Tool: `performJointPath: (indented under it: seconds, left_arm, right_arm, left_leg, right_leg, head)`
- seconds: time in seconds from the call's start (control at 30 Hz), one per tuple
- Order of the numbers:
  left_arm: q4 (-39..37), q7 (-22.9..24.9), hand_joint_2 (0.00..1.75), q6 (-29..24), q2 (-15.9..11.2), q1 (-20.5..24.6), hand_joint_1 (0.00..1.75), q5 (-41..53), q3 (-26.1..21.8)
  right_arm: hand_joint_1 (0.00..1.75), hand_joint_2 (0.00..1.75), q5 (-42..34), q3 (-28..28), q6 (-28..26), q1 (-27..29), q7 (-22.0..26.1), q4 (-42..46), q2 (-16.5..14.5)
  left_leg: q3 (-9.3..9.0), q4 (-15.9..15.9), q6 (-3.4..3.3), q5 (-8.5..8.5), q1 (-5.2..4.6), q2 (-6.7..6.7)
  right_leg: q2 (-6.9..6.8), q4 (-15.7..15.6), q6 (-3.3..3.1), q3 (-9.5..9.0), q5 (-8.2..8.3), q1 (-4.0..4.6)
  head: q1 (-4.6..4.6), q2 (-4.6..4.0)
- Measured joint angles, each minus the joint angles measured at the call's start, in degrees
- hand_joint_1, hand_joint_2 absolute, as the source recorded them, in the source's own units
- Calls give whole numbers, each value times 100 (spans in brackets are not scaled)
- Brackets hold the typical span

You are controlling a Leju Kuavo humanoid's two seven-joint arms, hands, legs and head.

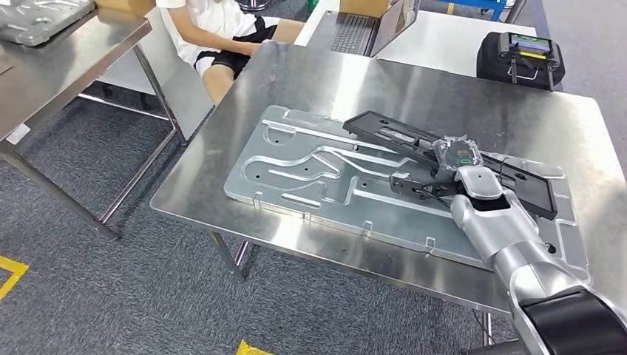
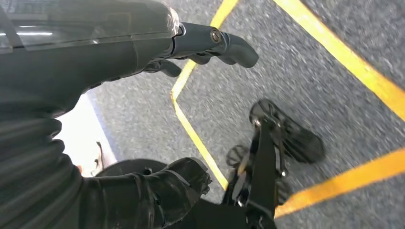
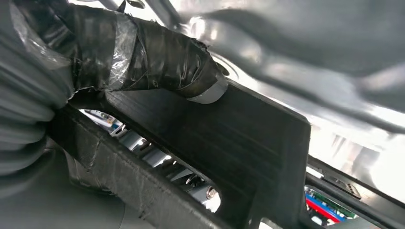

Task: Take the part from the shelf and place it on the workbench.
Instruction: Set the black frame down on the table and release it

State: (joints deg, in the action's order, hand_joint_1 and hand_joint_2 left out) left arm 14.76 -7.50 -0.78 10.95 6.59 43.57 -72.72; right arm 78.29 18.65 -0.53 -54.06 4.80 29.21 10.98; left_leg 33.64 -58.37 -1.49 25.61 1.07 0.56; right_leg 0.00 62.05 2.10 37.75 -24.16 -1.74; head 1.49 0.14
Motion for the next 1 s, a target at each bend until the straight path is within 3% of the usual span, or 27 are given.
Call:
performJointPath:
  seconds: [0.03, 0.1, 0.17, 0.23, 0.3, 0.33, 0.37, 0.4, 0.5, 0.53, 0.6, 0.67, 0.73, 0.8, 0.87, 0.9, 0.93, 1.0]
  left_arm:
    - [-1, -18, 175, 10, 0, 1, 0, -9, 0]
    - [-1, -29, 175, 23, 1, 5, 0, -22, 0]
    - [-1, -34, 175, 27, 2, 13, 0, -14, 0]
    - [-1, -52, 175, 28, 2, 22, 0, 7, 0]
    - [-1, -83, 175, 40, 3, 17, 0, 28, 1]
    - [-1, -101, 175, 48, 5, 11, 0, 34, 2]
    - [-1, -118, 175, 56, 8, 6, 0, 39, 2]
    - [-1, -133, 175, 60, 11, 3, 0, 44, 3]
    - [-1, -160, 175, 63, 13, 9, 0, 67, 5]
    - [-1, -165, 175, 64, 15, 13, 0, 72, 7]
    - [-1, -171, 175, 67, 24, 17, 0, 71, 8]
    - [-1, -180, 175, 69, 43, 15, 0, 73, 9]
    - [-1, -220, 175, 75, 58, 18, 0, 75, 10]
    - [-1, -274, 87, 92, 62, 23, 0, 82, 14]
    - [-1, -304, 0, 119, 64, 18, 0, 89, 23]
    - [-1, -316, 0, 129, 68, 14, 0, 88, 32]
    - [-1, -326, 0, 134, 77, 11, 0, 82, 39]
    - [-1, -337, 0, 135, 101, 10, 0, 52, 50]
  right_arm:
    - [175, 175, 27, -8, 12, 9, 1, 1, 6]
    - [175, 175, 81, -18, 39, 27, 3, 1, 9]
    - [175, 175, 118, -19, 55, 39, 3, 4, -1]
    - [175, 175, 132, -20, 61, 36, 1, 8, -21]
    - [175, 175, 145, -21, 78, 50, -17, 7, -63]
    - [175, 175, 155, -21, 87, 71, -29, 5, -91]
    - [175, 175, 168, -21, 97, 96, -42, 5, -126]
    - [175, 175, 183, -21, 104, 117, -53, 5, -158]
    - [175, 175, 229, -21, 118, 140, -75, 5, -235]
    - [175, 175, 234, -21, 121, 140, -77, 4, -248]
    - [175, 175, 234, -21, 130, 144, -81, 3, -256]
    - [87, 87, 234, -21, 140, 149, -85, 4, -258]
    - [0, 0, 235, -21, 149, 145, -85, 4, -258]
    - [0, 0, 244, -21, 167, 153, -89, 1, -250]
    - [0, 0, 262, -21, 186, 193, -91, -4, -239]
    - [0, 0, 276, -21, 193, 210, -93, -6, -235]
    - [0, 0, 290, -21, 196, 217, -97, -6, -231]
    - [0, 0, 321, -21, 199, 203, -105, -3, -213]
  left_leg:
    - [5, -25, 34, 25, -4, -1]
    - [17, -38, 91, 44, -11, -6]
    - [33, -92, 143, 110, 0, -17]
    - [215, -510, 179, 345, 10, -25]
    - [596, -1266, 193, 652, 12, -26]
    - [763, -1559, 194, 722, 11, -26]
    - [845, -1665, 187, 687, 11, -26]
    - [820, -1550, 170, 547, 9, -26]
    - [357, -474, 76, 9, -19, -27]
    - [247, -240, 55, -55, -33, -27]
    - [184, -118, 39, -49, -60, -23]
    - [155, -58, -4, -83, -47, -29]
    - [114, 22, -64, -127, -22, -45]
    - [108, 42, -93, -139, -18, -48]
    - [108, 31, -99, -133, -16, -40]
    - [108, 20, -96, -124, -14, -36]
    - [106, 4, -86, -112, -11, -34]
    - [111, -34, -44, -79, -17, -32]
  right_leg:
    - [2, -173, -16, -74, 39, 16]
    - [19, -229, -78, -98, -7, 54]
    - [21, -238, -153, -120, -12, 40]
    - [9, -269, -240, -164, -22, 27]
    - [0, -268, -292, -184, -44, 56]
    - [1, -265, -305, -191, -53, 72]
    - [8, -259, -314, -199, -61, 88]
    - [16, -251, -320, -209, -72, 101]
    - [33, -219, -296, -238, -113, 128]
    - [33, -213, -276, -238, -122, 137]
    - [32, -217, -227, -234, -121, 147]
    - [33, -218, -174, -239, -136, 142]
    - [25, 42, -117, -123, -321, 131]
    - [16, 685, -68, 174, -644, 108]
    - [15, 1162, -33, 408, -760, 82]
    - [12, 1116, -20, 396, -659, 64]
    - [8, 870, -13, 286, -477, 47]
    - [-3, 154, -18, -44, -168, 40]
  head:
    - [2, 1]
    - [4, 1]
    - [6, 1]
    - [8, 1]
    - [8, 1]
    - [8, 1]
    - [8, 1]
    - [8, 1]
    - [7, 0]
    - [6, 0]
    - [4, 1]
    - [4, 1]
    - [2, 1]
    - [-1, 0]
    - [-1, 0]
    - [-1, 0]
    - [-1, 0]
    - [-1, 1]
